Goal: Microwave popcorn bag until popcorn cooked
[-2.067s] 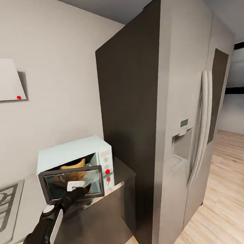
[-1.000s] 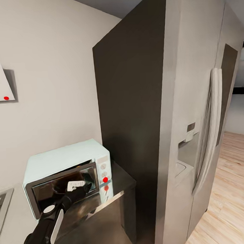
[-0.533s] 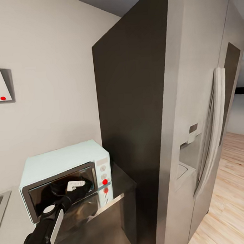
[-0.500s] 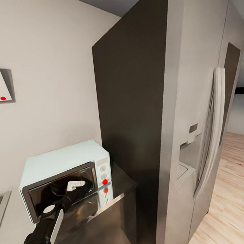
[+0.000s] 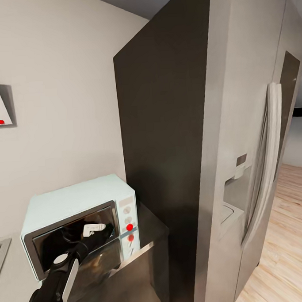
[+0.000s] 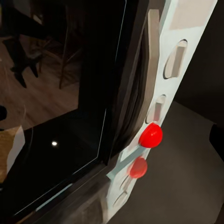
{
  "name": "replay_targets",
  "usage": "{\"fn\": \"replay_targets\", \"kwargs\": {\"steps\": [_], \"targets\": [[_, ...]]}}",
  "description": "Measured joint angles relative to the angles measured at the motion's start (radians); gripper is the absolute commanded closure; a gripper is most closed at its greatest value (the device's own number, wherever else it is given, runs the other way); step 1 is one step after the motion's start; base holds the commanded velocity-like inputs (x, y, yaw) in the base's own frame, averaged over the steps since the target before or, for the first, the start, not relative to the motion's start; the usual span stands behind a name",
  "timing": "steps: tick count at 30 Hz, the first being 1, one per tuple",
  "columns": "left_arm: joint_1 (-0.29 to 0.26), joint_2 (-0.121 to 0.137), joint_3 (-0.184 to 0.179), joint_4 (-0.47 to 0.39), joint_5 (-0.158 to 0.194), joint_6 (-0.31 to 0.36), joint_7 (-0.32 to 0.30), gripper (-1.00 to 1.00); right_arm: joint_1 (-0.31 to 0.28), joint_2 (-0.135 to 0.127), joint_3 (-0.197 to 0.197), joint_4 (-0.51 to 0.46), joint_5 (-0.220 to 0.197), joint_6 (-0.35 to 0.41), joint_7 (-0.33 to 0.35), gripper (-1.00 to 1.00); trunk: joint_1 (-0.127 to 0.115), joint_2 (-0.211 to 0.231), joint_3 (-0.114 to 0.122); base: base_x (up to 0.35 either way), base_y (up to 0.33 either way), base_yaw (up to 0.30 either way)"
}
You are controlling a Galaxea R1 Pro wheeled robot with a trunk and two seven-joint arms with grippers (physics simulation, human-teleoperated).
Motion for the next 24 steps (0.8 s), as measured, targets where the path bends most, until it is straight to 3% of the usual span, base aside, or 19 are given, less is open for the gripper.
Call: {"fn": "replay_targets", "kwargs": {"steps": [24], "targets": [[0.000,0.000,0.003,0.006,0.000,-0.002,0.000,-1.00,0.000,0.000,0.000,0.000,0.000,-0.001,0.000,-1.00,0.001,0.000,0.000,-0.314,0.000,0.000]]}}
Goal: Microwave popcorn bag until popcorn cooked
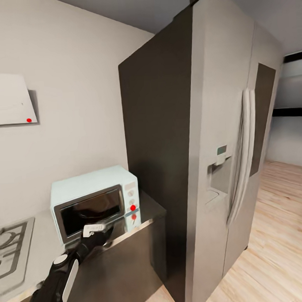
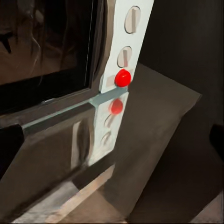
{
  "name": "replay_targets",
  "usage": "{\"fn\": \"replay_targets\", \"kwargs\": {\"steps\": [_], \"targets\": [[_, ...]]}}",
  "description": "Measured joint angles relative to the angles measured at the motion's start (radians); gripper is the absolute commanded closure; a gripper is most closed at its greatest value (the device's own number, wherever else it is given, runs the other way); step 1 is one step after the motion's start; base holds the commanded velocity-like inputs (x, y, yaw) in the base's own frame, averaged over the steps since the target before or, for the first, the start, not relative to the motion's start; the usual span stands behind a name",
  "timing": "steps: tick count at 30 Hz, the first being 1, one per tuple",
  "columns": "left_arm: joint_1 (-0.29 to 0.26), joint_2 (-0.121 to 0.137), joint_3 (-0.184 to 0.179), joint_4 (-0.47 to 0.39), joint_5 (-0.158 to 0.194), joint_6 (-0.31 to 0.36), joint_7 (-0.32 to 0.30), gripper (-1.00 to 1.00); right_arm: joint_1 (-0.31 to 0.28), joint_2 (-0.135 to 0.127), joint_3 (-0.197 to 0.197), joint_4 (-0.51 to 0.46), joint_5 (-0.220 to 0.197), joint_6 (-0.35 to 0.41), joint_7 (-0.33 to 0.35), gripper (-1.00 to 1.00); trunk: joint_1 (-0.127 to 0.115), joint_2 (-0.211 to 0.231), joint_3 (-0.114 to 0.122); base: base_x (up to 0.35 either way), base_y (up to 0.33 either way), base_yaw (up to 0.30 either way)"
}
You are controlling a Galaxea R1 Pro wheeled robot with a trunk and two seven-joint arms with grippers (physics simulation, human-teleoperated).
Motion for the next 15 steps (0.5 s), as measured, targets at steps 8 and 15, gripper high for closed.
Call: {"fn": "replay_targets", "kwargs": {"steps": [8,15], "targets": [[-0.001,0.000,0.000,0.050,0.000,-0.003,0.000,-1.00,0.000,0.000,0.000,0.000,0.000,0.000,0.000,-1.00,0.000,0.000,0.000,-0.339,0.000,0.000],[-0.001,0.000,-0.002,0.119,0.000,-0.055,0.000,-1.00,0.000,0.000,0.000,0.000,0.001,0.000,-0.001,-1.00,0.000,0.000,0.000,-0.305,0.000,0.000]]}}
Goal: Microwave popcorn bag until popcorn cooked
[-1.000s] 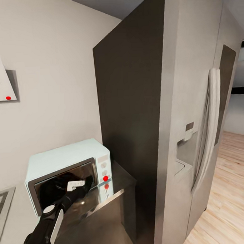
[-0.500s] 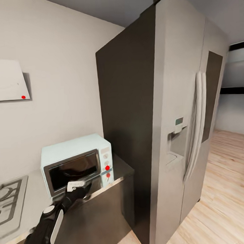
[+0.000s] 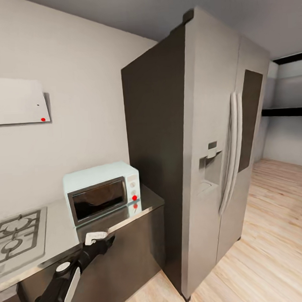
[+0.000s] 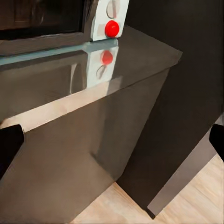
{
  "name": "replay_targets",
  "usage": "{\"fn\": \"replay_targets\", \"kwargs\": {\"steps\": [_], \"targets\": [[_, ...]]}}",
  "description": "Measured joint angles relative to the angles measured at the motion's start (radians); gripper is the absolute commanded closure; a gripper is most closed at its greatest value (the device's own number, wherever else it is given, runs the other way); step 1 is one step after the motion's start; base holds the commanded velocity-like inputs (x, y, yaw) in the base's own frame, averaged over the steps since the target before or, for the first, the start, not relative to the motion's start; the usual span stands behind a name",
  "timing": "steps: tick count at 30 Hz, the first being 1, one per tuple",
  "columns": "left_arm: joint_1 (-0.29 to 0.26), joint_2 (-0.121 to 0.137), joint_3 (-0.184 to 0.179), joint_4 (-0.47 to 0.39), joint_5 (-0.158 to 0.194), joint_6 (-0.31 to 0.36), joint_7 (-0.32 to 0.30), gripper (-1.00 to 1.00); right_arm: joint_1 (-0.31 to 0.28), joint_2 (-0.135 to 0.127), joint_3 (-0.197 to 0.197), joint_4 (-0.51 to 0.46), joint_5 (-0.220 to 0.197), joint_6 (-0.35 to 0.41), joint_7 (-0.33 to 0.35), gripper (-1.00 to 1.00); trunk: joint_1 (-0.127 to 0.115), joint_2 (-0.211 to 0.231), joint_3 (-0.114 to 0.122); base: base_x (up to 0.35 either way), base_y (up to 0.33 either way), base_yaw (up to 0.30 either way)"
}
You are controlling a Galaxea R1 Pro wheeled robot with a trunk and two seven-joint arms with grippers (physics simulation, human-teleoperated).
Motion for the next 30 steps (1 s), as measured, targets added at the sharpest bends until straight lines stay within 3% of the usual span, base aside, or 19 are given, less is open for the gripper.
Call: {"fn": "replay_targets", "kwargs": {"steps": [2,5,9,11,14,16,19,22,26,30], "targets": [[0.000,0.000,0.000,0.058,-0.001,-0.039,0.000,-1.00,0.000,0.000,0.000,0.000,0.000,0.000,-0.001,-1.00,0.000,0.000,0.000,-0.069,0.000,0.000],[0.000,0.003,-0.001,0.258,0.000,-0.112,-0.001,-1.00,0.000,0.000,0.000,0.000,0.000,0.000,-0.002,-1.00,0.000,0.000,0.000,-0.011,0.000,0.000],[0.001,0.011,0.001,0.299,0.001,-0.136,-0.001,-1.00,0.000,0.000,0.000,0.000,0.000,-0.001,-0.004,-1.00,0.000,0.000,0.000,-0.001,0.000,0.000],[0.001,0.013,0.001,0.364,0.001,-0.136,0.000,-1.00,0.000,0.000,-0.001,0.000,0.000,0.000,-0.005,-1.00,0.000,0.000,0.000,0.000,0.000,0.000],[0.005,0.023,-0.001,0.684,0.000,-0.139,0.038,-1.00,0.000,-0.001,0.000,0.000,0.000,0.000,-0.005,-1.00,0.000,0.000,0.000,0.000,0.000,0.000],[0.001,0.030,-0.002,0.785,0.002,-0.130,0.124,-1.00,0.000,-0.001,0.000,0.000,0.000,0.000,-0.005,-1.00,0.000,0.000,0.000,0.000,0.000,0.000],[0.032,0.038,-0.003,0.816,0.002,-0.120,0.248,-1.00,0.000,-0.001,0.000,0.000,0.000,-0.001,-0.005,-1.00,0.000,0.000,0.000,0.000,0.000,0.000],[0.132,0.048,-0.005,0.824,0.002,-0.087,0.362,-1.00,0.000,-0.002,0.000,0.000,0.000,-0.003,-0.005,-1.00,0.000,0.000,0.000,0.000,0.000,0.000],[0.279,0.051,-0.007,0.828,0.001,0.016,0.403,-1.00,0.000,-0.004,0.000,0.000,0.000,-0.005,-0.005,-1.00,0.000,0.000,0.000,0.000,0.000,0.000],[0.356,0.051,-0.008,0.828,0.001,0.049,0.407,-1.00,0.000,-0.005,0.000,-0.001,0.000,-0.006,-0.005,-1.00,0.000,0.000,0.000,0.000,0.000,0.000]]}}
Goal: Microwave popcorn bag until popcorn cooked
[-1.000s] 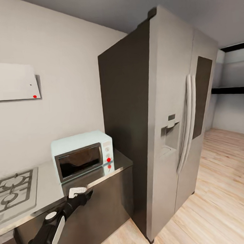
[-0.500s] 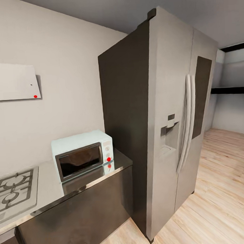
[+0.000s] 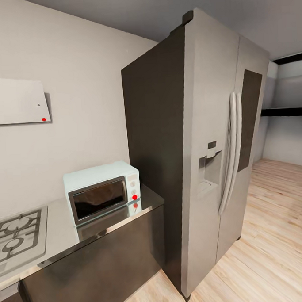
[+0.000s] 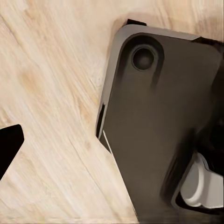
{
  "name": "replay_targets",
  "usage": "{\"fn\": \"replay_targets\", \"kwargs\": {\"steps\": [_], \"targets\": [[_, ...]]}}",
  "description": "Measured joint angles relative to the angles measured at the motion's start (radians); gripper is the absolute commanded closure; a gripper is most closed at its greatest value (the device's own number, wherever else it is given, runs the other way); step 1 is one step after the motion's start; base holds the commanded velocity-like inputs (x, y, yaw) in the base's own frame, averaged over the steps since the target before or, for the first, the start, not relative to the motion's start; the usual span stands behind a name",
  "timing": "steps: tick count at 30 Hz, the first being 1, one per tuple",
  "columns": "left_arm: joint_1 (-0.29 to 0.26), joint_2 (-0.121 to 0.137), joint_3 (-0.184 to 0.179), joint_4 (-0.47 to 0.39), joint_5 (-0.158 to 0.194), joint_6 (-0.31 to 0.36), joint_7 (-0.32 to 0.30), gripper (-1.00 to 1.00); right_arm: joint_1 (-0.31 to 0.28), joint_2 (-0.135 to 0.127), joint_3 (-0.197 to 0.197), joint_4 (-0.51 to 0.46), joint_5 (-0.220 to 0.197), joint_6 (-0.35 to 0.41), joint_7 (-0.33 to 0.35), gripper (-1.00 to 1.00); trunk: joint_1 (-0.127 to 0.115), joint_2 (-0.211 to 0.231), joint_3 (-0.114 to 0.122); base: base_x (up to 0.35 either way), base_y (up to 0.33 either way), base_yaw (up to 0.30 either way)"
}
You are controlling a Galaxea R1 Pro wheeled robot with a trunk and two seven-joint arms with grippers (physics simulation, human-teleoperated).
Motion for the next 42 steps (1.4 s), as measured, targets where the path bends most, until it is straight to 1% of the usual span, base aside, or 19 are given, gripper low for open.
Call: {"fn": "replay_targets", "kwargs": {"steps": [3,5,8,11,15,17,28,42], "targets": [[0.012,0.007,0.000,0.000,0.000,-0.001,0.001,-1.00,0.000,0.000,-0.002,-0.001,0.000,0.000,0.000,-1.00,0.000,0.000,0.000,0.000,0.000,0.000],[0.015,0.021,0.000,-0.002,0.000,-0.007,0.001,-1.00,0.000,0.000,-0.003,-0.001,0.000,-0.001,-0.002,-1.00,0.000,0.000,0.000,0.000,0.000,0.106],[0.016,0.023,0.001,-0.004,0.000,-0.011,0.003,-1.00,0.000,0.000,-0.003,-0.001,0.000,-0.001,-0.002,-1.00,0.000,0.000,0.000,0.000,0.000,0.206],[0.016,0.021,0.003,-0.005,0.000,-0.014,0.005,-1.00,0.000,0.000,-0.003,-0.001,0.000,-0.002,-0.002,-1.00,0.000,0.000,0.000,0.000,0.000,0.243],[0.016,0.003,0.005,-0.007,0.000,-0.016,0.006,-1.00,0.000,0.000,-0.003,-0.001,0.000,-0.001,-0.002,-1.00,0.000,0.000,0.000,0.000,0.000,0.238],[0.016,0.001,0.007,-0.008,0.000,-0.016,0.008,-1.00,0.000,0.000,-0.002,-0.001,0.000,-0.001,-0.002,-1.00,0.000,0.000,-0.002,0.000,0.000,0.181],[0.016,-0.003,0.006,-0.009,0.000,-0.016,0.009,-1.00,0.000,0.000,-0.001,-0.001,0.000,0.001,-0.002,-1.00,0.000,0.000,-0.015,0.000,0.000,0.150],[0.016,-0.003,0.006,-0.009,0.000,-0.018,0.009,-1.00,0.000,0.000,-0.002,-0.001,0.000,0.000,0.000,-1.00,0.000,0.000,-0.037,0.000,0.000,0.084]]}}
